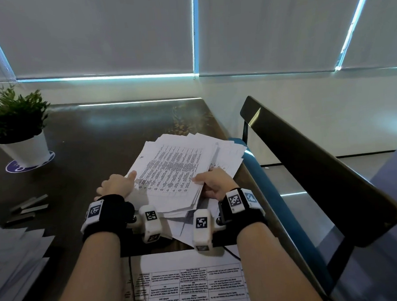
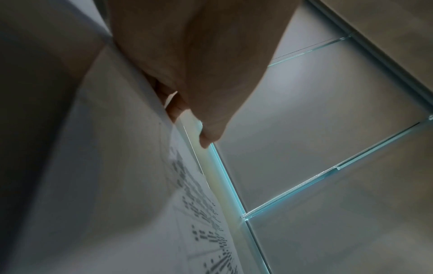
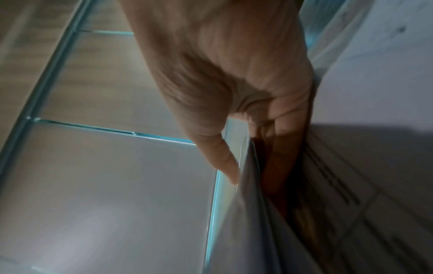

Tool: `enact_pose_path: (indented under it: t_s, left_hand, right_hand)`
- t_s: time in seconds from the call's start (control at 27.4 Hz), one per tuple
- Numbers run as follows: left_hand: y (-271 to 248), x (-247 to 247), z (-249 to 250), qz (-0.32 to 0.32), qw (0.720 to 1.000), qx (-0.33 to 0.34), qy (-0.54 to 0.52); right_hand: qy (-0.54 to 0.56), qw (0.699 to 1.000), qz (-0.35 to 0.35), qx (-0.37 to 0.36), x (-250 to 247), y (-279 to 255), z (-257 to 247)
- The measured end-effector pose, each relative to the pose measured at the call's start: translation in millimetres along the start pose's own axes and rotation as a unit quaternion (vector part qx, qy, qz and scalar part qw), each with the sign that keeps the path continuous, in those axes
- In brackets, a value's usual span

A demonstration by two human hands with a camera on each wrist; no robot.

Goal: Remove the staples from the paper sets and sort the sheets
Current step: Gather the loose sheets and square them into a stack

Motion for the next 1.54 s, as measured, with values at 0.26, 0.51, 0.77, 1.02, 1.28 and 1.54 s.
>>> enact_pose_path:
  t_s: [0.26,0.51,0.77,1.02,1.28,1.54]
  left_hand:
    - [-3.0,-11.7,15.7,-0.006,0.993,0.091,-0.068]
    - [3.0,-7.3,-3.6,-0.022,0.984,0.048,-0.169]
    - [-24.7,13.4,19.4,-0.050,0.953,0.048,-0.296]
    - [-36.5,-1.7,40.6,-0.008,0.963,0.150,-0.222]
    - [-45.5,20.5,62.8,-0.124,0.968,0.168,-0.141]
    - [-52.5,27.5,62.7,-0.189,0.948,0.131,-0.221]
  right_hand:
    - [-0.051,0.996,0.018,-0.068,3.2,13.8,-5.0]
    - [0.123,0.971,0.166,-0.119,-102.1,-15.1,-23.1]
    - [0.115,0.984,0.119,-0.073,-94.7,14.1,-0.6]
    - [-0.145,0.959,0.225,-0.092,-95.0,13.9,-6.3]
    - [-0.307,0.920,0.232,-0.080,-96.7,15.7,-5.3]
    - [-0.207,0.952,0.183,-0.132,-86.4,8.9,-20.1]
Point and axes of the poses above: each hand's wrist, its own y-axis towards the middle knuckle, its own x-axis out of the palm, z = x × y, the point moved 7 cm from there along y, towards the middle knuckle
